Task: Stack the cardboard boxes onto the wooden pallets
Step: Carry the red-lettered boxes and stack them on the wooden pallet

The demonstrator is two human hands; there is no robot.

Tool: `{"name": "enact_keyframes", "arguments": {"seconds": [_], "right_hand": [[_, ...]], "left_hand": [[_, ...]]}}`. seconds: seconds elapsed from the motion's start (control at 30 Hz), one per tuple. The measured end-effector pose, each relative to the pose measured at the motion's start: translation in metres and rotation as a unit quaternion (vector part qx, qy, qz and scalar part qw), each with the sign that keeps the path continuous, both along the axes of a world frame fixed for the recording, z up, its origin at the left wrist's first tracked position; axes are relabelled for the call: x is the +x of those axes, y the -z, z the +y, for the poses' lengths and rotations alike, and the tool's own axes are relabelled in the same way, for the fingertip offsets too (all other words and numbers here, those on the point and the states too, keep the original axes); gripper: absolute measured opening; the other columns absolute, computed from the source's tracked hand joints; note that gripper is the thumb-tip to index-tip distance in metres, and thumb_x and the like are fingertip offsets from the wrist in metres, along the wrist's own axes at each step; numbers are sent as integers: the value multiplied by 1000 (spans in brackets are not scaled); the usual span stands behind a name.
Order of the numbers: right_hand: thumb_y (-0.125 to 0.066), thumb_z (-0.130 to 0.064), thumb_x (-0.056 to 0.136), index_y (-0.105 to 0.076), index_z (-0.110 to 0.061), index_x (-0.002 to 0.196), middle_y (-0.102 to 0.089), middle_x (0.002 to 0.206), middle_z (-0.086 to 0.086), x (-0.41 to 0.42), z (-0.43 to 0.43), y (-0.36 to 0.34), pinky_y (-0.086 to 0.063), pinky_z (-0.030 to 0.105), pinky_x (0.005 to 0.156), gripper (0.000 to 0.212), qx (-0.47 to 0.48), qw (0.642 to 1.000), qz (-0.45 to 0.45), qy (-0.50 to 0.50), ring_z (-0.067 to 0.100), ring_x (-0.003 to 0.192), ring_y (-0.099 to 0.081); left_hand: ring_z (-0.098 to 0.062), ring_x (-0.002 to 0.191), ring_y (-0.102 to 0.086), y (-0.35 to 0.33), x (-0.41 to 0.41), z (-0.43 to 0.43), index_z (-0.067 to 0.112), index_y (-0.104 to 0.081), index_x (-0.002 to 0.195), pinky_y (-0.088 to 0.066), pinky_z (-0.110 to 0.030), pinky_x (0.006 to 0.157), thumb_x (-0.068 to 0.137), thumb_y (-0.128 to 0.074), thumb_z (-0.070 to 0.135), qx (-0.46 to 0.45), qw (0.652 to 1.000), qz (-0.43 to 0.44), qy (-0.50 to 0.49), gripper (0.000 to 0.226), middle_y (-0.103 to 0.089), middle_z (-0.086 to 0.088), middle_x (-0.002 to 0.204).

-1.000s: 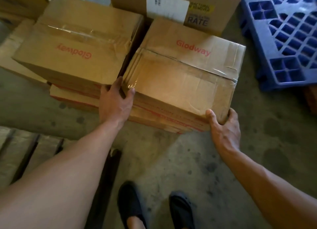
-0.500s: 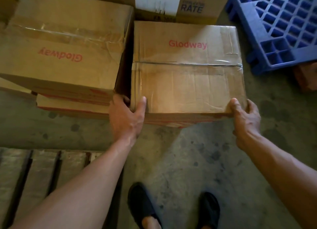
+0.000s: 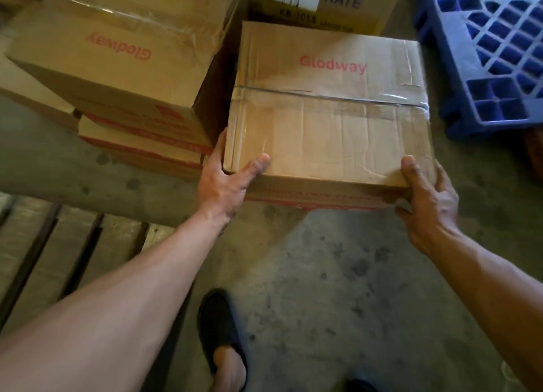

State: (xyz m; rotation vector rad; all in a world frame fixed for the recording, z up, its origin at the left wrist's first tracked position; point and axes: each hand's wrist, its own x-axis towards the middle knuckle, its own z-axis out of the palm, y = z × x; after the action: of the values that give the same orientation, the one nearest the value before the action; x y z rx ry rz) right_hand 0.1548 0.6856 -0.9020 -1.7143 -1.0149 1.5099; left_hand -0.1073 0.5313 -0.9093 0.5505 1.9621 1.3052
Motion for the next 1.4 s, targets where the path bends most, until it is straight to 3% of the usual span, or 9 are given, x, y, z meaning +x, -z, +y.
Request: {"name": "enact_keyframes", "arguments": {"seconds": [0.13, 0.3, 0.43, 0.63, 0.83, 0.93, 1.03, 1.2, 1.4], "right_hand": [[-81, -52, 75, -45, -48, 128, -57, 126, -5, 55, -1, -14, -61, 39, 77, 65, 13, 998, 5, -59, 21, 110, -65], [-80, -57, 68, -32, -35, 155, -51, 131, -1, 105, -3, -47, -55, 34, 68, 102, 37, 991, -21, -123, 14, 97, -62], [-82, -58, 64, -31, -42, 152, -48, 130, -4, 113, -16, -74, -59, 37, 74, 103, 46, 984, -7, -171, 16, 98, -63], [-84, -48, 73, -42, -41, 147, -55, 116, -16, 81, -52, -89, -61, 46, 88, 85, 69, 966, 28, -247, 15, 103, -66], [-83, -52, 73, -41, -43, 147, -54, 118, -17, 20, -112, -89, -55, 50, 98, 86, 48, 932, 44, -356, 18, 114, -61], [-81, -54, 74, -39, -41, 149, -52, 120, -13, -16, -146, -83, -57, 47, 93, 88, 43, 912, 37, -407, 21, 118, -59], [-78, -50, 81, -42, -45, 138, -53, 110, -19, -54, -180, -77, -60, 43, 83, 68, 51, 880, 38, -470, 15, 110, -60], [-85, -63, 64, -58, -72, 99, -64, 111, -16, -124, -227, -68, -56, 49, 96, 45, 60, 833, 36, -549, 16, 112, -65], [-78, -53, 80, -49, -35, 143, -59, 108, -22, -200, -275, -53, -53, 34, 95, 72, 99, 791, 7, -604, 6, 104, -61]], "left_hand": [[-13, 112, -66, -10, 62, -24, 31, -52, 143, -56, -33, 96, 65, -78, 66, 15, 999, 9, -40, 89, -68, 6, 123], [-6, 107, -64, -25, 136, -53, 27, -53, 143, -51, -9, 82, 75, -79, 57, 31, 995, 14, -89, 78, -68, 5, 121], [-11, 108, -67, -42, 170, -84, 28, -61, 135, -55, -35, 98, 66, -76, 66, 46, 987, 7, -152, 80, -71, 5, 117], [-6, 109, -66, -71, 185, -157, 31, -58, 138, -54, -35, 101, 74, -77, 58, 55, 969, 26, -240, 72, -70, 8, 120], [10, 97, -64, -87, 186, -241, 24, -55, 140, -53, -12, 82, 86, -78, 35, 44, 933, 57, -351, 60, -67, 12, 113], [0, 102, -67, -85, 178, -281, 36, -60, 127, -56, -19, 85, 83, -80, 39, 39, 909, 62, -411, 48, -68, 10, 114], [-10, 102, -68, -79, 169, -319, 32, -63, 123, -56, -19, 79, 82, -80, 42, 27, 882, 61, -466, 46, -69, 6, 111], [-10, 107, -68, -61, 145, -372, 30, -56, 138, -58, -40, 95, 85, -79, 38, 28, 850, 39, -525, 59, -70, 7, 118], [-18, 109, -70, -33, 111, -418, 22, -56, 139, -57, -46, 96, 90, -76, 24, 65, 830, 5, -553, 53, -71, -1, 119]]}}
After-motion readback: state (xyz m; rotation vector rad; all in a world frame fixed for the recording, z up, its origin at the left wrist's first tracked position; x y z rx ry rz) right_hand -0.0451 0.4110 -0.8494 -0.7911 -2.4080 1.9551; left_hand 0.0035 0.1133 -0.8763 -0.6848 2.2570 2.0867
